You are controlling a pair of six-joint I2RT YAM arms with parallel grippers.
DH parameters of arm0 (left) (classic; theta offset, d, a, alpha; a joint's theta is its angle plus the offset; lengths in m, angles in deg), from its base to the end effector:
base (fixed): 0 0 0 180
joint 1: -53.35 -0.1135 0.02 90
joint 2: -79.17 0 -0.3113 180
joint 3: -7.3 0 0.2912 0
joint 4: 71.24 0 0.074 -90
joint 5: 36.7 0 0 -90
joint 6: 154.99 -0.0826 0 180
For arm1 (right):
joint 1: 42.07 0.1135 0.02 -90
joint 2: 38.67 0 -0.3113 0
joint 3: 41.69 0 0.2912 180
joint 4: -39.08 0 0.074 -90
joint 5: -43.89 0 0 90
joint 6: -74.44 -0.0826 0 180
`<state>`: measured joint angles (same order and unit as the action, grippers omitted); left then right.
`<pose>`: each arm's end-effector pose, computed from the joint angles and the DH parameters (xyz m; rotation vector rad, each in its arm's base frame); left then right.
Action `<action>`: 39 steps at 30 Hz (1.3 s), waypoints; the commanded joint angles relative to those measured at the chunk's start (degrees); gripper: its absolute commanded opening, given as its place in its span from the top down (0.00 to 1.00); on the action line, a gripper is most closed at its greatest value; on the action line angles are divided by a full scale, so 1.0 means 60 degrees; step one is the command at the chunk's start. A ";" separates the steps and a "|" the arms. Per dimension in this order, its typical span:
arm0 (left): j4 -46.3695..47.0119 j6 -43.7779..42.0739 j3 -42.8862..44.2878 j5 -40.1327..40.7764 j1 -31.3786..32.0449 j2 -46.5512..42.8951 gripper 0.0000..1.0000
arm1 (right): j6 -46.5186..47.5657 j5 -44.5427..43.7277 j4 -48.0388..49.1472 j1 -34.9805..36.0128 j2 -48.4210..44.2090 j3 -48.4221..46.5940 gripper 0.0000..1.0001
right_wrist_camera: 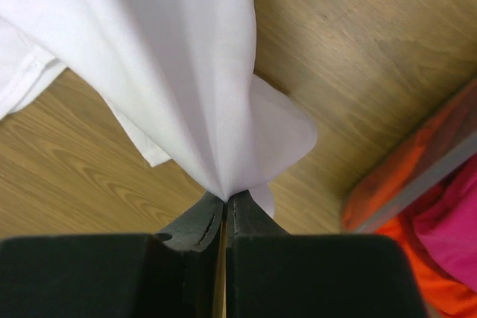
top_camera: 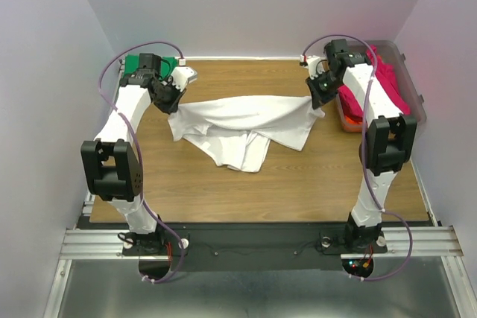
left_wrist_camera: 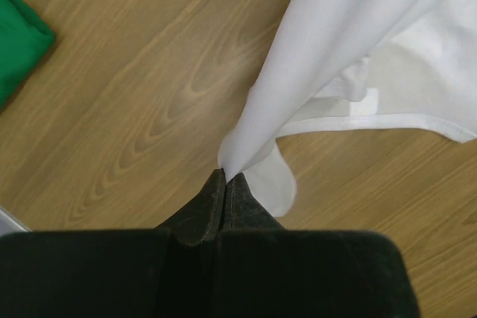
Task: Fold and stack the t-shirts
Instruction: Flatten the tshirt out
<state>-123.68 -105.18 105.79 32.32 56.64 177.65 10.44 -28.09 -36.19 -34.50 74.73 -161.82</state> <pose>0.4468 -0.0553 0.3017 1.0318 2.1784 -0.1636 0.4810 0.0897 0.2914 -0.8585 2.5650 0.3411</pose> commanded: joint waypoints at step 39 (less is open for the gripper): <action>-0.3715 -0.2107 0.1515 -0.2232 -0.0797 0.1308 1.00 | 0.1292 0.0248 -0.1319 -0.0237 0.1148 -0.0882 0.99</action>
<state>-145.56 -117.46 112.59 21.00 52.22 182.63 18.16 -28.09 -45.91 -35.37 76.13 -164.38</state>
